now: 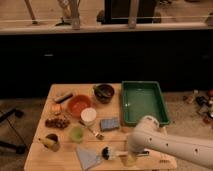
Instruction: Place brush in red bowl
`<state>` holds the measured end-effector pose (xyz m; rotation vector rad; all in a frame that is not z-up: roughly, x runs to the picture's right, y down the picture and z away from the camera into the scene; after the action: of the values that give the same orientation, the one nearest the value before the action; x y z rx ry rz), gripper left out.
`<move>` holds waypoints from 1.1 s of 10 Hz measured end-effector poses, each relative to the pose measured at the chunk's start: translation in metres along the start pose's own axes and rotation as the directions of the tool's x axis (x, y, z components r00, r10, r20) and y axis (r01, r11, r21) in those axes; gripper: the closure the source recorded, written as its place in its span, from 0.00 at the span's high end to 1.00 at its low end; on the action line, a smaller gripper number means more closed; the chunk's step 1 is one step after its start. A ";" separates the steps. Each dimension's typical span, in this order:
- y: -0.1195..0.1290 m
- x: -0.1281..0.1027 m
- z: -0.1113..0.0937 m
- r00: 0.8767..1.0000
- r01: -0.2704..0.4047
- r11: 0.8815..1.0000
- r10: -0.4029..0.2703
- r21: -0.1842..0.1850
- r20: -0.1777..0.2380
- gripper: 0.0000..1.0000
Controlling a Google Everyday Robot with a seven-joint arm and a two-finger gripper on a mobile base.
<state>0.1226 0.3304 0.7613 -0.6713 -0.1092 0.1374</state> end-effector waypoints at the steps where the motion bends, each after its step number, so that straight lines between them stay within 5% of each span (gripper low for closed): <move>1: 0.000 0.000 0.005 1.000 -0.003 1.000 0.003 -0.001 -0.006 0.76; 4: -0.003 -0.002 0.016 1.000 -0.001 1.000 0.000 -0.022 -0.024 0.45; 8: -0.004 -0.005 0.006 1.000 0.006 1.000 -0.007 -0.022 -0.021 0.08; 11: -0.001 0.000 0.005 1.000 0.001 1.000 -0.002 -0.027 -0.029 0.00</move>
<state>0.1222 0.3324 0.7660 -0.6998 -0.0838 0.1249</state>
